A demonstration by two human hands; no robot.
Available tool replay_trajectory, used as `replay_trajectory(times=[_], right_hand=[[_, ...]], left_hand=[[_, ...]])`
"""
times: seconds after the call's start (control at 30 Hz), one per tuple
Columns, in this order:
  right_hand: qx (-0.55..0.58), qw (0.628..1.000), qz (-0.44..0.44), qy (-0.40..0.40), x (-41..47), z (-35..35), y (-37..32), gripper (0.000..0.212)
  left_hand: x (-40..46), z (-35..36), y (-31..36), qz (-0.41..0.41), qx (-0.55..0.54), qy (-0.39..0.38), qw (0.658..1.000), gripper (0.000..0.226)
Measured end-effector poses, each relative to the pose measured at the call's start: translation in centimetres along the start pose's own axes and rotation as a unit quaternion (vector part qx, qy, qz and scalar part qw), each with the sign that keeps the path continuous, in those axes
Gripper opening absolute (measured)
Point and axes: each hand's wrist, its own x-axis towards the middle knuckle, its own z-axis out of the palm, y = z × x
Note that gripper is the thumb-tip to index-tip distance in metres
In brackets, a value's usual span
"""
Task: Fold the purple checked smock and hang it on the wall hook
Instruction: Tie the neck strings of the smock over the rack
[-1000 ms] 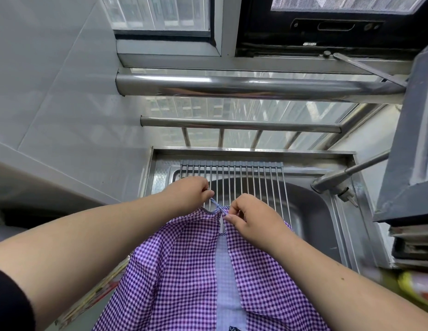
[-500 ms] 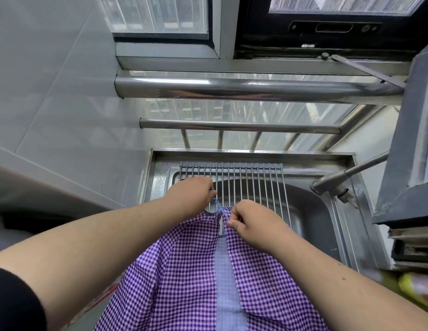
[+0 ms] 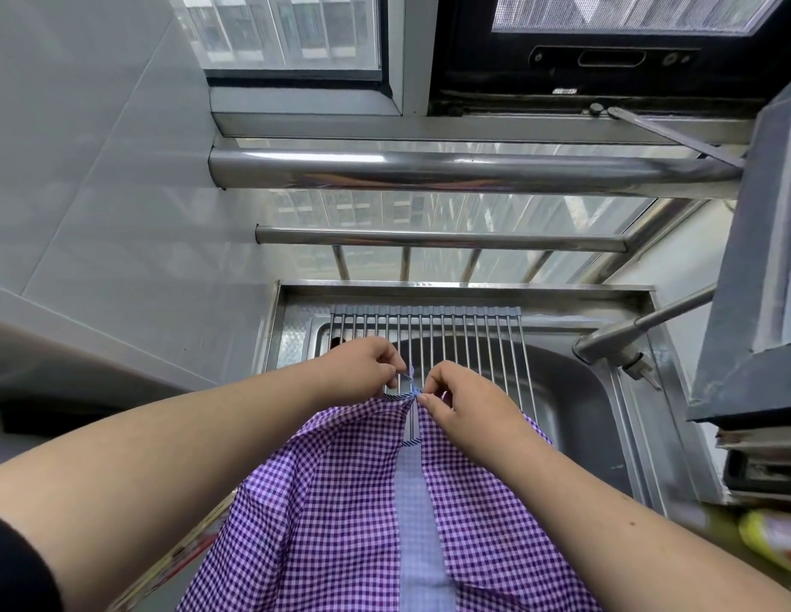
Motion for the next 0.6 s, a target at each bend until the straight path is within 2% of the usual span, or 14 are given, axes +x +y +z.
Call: replay_trajectory(times=[0.2,0.6], right_hand=[[0.006,1.000,-0.012,0.000,0.34,-0.19,-0.24,0.009],[0.013,1.000,-0.013,-0.021,0.13,-0.06,0.51,0.007]], left_hand=[[0.38,0.18,0.40,0.032,0.121,0.005,0.992,0.005],[0.88,0.48,0.31,0.061,0.272,0.021,0.960,0.019]])
